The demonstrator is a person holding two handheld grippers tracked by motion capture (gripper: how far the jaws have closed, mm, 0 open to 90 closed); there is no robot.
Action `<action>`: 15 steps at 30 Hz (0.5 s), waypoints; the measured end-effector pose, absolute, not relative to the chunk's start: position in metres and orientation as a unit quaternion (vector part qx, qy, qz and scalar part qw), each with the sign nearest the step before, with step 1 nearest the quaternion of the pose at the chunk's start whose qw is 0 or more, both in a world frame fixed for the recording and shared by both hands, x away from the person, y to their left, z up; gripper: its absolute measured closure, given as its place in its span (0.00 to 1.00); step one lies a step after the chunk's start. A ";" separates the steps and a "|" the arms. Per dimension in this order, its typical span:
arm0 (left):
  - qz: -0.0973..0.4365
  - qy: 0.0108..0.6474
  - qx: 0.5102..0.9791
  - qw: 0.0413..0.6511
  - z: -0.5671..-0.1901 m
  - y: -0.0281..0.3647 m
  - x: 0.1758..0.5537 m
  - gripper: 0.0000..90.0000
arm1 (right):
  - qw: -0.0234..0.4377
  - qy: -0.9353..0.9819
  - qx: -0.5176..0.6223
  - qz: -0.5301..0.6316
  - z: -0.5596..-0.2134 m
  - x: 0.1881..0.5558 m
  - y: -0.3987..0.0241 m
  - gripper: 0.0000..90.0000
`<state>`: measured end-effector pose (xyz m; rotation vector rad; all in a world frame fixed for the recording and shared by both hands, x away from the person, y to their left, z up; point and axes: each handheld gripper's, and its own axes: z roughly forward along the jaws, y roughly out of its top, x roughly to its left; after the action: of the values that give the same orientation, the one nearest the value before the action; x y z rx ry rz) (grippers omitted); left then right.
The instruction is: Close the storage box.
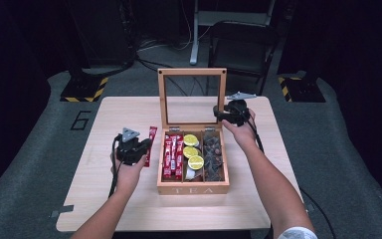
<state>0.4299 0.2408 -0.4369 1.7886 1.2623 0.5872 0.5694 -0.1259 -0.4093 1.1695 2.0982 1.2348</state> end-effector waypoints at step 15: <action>0.231 0.554 0.689 0.407 -0.469 0.292 0.426 0.95 | 0.216 0.759 0.421 0.448 -0.411 0.577 -0.126 0.48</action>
<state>0.4255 0.2918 -0.4689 1.7378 1.3960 0.5823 0.5771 -0.1262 -0.4107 1.1678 2.1029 1.2414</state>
